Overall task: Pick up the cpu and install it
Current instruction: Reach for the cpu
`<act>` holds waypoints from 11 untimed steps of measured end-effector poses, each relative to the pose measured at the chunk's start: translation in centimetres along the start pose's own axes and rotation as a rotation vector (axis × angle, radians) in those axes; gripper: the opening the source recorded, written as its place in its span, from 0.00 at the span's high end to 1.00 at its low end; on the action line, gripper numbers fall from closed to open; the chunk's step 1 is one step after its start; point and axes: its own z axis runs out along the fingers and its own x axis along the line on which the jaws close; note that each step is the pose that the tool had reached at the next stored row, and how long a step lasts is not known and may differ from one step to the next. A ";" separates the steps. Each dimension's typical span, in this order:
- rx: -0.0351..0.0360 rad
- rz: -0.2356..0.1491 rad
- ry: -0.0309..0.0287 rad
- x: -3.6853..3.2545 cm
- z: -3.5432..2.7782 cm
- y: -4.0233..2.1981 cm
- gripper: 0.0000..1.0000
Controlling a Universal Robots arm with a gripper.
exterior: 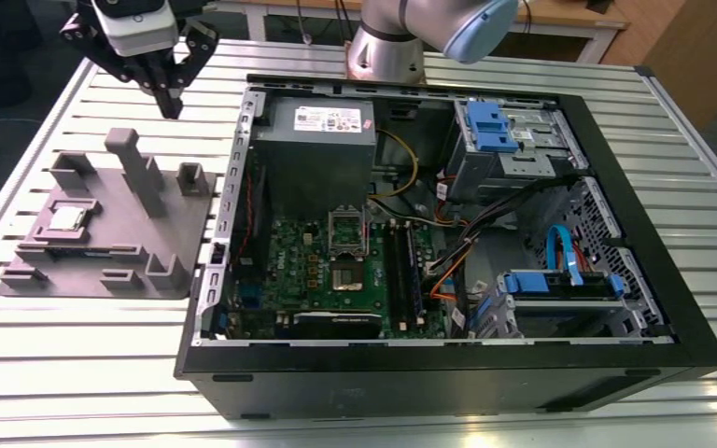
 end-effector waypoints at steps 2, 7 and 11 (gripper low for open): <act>0.0000 0.000 0.0000 0.05 0.00 0.00 0.89; 0.0000 0.000 0.0000 0.15 0.00 -0.01 0.89; 0.0001 0.000 0.0000 0.23 0.01 -0.02 0.89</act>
